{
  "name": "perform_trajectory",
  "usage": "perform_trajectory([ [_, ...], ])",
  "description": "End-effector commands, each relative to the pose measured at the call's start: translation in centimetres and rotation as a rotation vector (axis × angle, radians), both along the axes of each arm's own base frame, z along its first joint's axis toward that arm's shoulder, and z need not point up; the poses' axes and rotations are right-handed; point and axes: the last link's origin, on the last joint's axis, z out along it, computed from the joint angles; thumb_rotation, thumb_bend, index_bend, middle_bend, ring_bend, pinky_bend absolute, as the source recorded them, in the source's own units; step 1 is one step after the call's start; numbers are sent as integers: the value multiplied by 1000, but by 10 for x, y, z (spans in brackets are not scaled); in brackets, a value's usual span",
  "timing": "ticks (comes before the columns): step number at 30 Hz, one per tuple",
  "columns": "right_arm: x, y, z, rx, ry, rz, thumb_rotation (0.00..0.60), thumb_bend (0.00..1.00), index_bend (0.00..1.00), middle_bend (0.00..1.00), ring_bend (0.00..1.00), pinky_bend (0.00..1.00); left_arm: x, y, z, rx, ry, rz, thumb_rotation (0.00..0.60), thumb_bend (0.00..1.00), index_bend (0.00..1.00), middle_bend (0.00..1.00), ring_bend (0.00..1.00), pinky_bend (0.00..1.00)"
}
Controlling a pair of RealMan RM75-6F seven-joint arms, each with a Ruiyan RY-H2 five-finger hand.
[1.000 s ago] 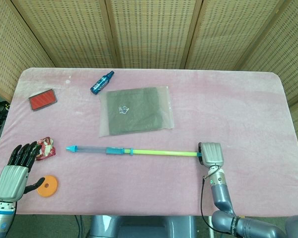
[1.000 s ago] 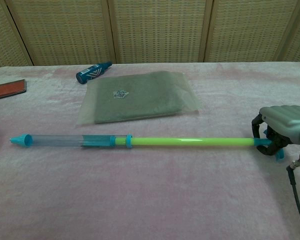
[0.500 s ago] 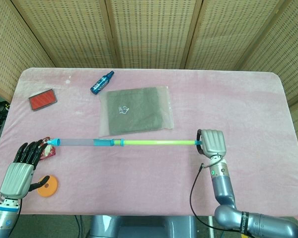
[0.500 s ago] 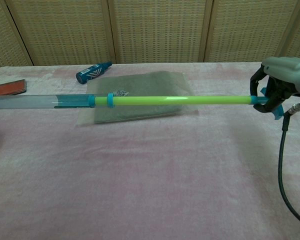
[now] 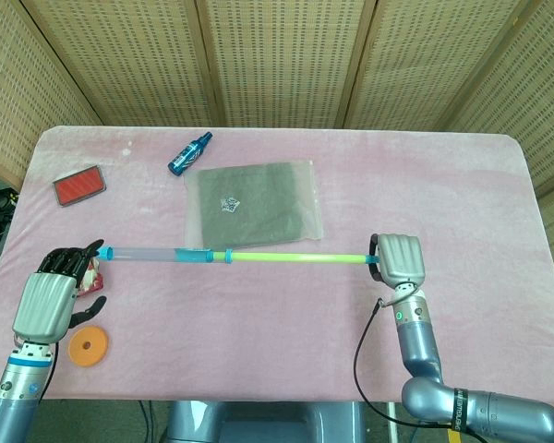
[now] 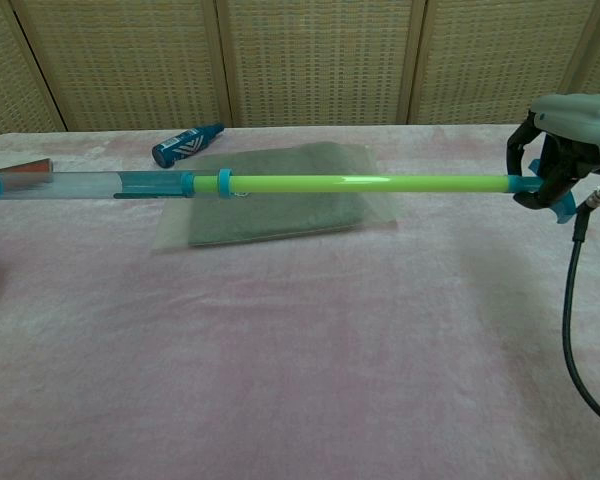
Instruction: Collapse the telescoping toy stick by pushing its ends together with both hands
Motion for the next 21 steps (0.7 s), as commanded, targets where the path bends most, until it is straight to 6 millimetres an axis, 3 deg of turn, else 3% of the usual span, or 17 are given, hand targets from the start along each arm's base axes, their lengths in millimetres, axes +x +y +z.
perform_trajectory([
  [1,-1,1,1,0,-1,-3,600,581,849,1000,969,904,13,16,5,14,1,11,600,247,301,703,614,553],
  [7,0,2,4,1,-5,-5,600,582,850,1000,969,904,23,38,9,-48,44,89,600,258,348,773,676,614],
  [13,-1,3,8,1,-1,-3,600,583,850,1000,969,904,26,55,9,-98,73,161,600,324,333,782,684,625],
  [21,-1,5,9,9,4,-4,600,582,850,1000,969,904,27,69,5,-135,122,197,600,324,330,782,684,625],
])
